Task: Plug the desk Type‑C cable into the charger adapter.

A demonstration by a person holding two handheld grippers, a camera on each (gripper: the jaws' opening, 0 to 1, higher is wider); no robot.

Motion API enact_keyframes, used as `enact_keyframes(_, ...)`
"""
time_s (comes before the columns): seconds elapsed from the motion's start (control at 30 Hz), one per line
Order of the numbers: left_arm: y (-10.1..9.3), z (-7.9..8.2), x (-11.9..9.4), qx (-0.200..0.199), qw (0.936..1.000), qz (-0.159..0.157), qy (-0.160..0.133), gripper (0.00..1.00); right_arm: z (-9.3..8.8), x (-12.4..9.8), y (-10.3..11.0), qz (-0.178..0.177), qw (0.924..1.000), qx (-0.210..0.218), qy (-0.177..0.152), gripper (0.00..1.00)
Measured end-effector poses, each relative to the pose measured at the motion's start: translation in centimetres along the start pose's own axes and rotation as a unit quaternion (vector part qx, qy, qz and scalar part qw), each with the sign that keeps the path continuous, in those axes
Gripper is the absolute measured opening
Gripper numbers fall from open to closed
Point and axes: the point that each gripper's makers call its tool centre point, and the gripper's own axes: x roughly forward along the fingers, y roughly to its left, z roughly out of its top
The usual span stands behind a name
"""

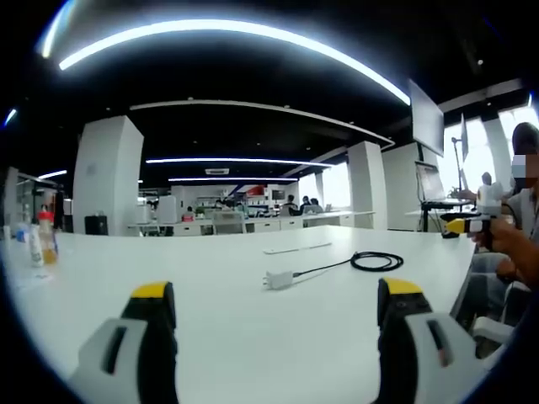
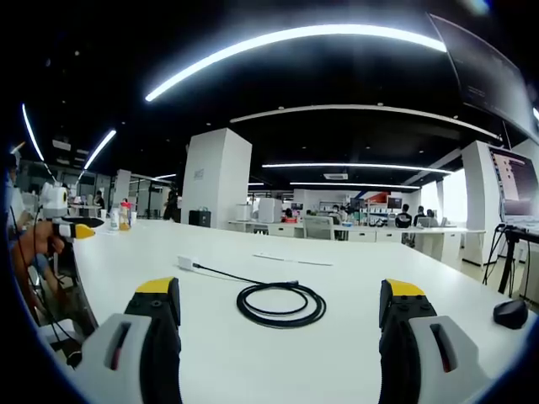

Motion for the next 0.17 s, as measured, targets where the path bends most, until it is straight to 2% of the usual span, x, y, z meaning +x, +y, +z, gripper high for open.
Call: enact_keyframes(0.17, -0.02, 0.02, -0.05, 0.001, 1.0, 0.0, -0.001, 1.0, 0.05, 0.01, -0.05, -0.002, 1.0, 0.0, -0.002, 1.0)
